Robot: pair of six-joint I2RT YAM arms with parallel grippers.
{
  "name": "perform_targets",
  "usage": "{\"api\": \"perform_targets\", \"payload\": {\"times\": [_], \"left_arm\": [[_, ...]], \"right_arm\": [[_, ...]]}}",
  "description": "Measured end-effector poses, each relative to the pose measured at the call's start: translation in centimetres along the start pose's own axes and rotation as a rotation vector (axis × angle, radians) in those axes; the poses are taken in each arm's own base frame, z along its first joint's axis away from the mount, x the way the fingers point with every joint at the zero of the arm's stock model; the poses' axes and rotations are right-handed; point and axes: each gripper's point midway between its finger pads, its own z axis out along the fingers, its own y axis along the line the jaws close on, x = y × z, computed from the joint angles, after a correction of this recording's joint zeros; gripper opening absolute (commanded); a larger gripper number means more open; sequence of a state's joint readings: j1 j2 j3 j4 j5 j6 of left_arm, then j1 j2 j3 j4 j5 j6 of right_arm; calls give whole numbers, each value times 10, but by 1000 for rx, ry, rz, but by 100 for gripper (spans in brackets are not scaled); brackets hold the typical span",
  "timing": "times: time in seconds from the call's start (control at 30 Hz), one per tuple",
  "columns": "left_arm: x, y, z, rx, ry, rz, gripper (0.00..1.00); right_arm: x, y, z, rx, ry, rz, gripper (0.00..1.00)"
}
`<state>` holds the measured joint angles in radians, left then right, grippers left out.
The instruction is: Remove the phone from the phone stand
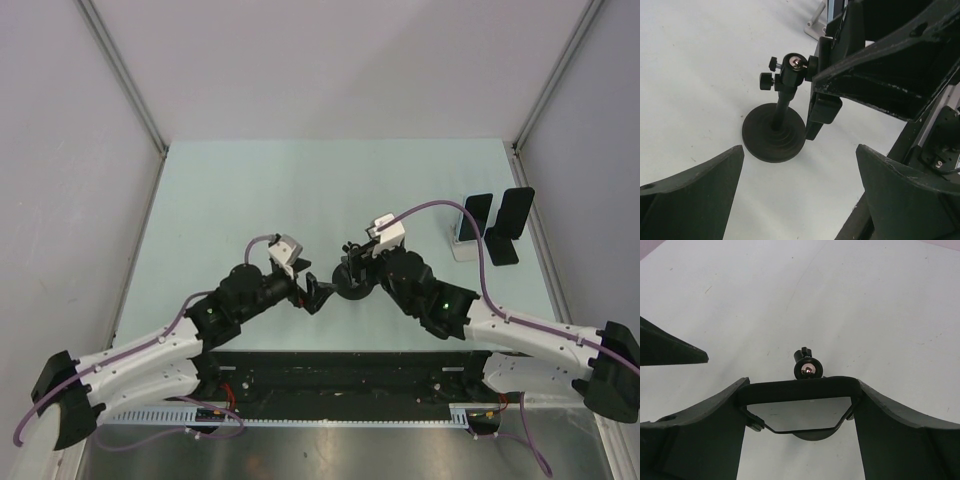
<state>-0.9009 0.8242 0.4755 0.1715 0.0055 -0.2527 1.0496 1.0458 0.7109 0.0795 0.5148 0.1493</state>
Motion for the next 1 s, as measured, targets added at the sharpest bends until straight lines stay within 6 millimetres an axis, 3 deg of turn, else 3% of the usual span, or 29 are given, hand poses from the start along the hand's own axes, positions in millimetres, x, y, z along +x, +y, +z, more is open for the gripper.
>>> {"api": "perform_targets", "payload": {"times": [0.03, 0.13, 0.37, 0.53, 0.8, 1.0], "left_arm": [[3, -1, 2, 5, 0, 5, 100], [15, -4, 6, 23, 13, 33, 100], [13, -11, 19, 54, -15, 114, 97], [10, -15, 29, 71, -49, 159, 88], [29, -15, 47, 78, -14, 192, 74], [16, -24, 52, 87, -56, 209, 64]], "right_arm": [[0, 0, 0, -1, -1, 0, 10], [0, -1, -2, -5, -2, 3, 0], [1, 0, -10, -28, 8, 6, 0], [2, 0, -13, -39, 13, 6, 0], [3, 1, -15, -50, 20, 10, 0], [3, 1, -15, -50, 20, 11, 0]]}}
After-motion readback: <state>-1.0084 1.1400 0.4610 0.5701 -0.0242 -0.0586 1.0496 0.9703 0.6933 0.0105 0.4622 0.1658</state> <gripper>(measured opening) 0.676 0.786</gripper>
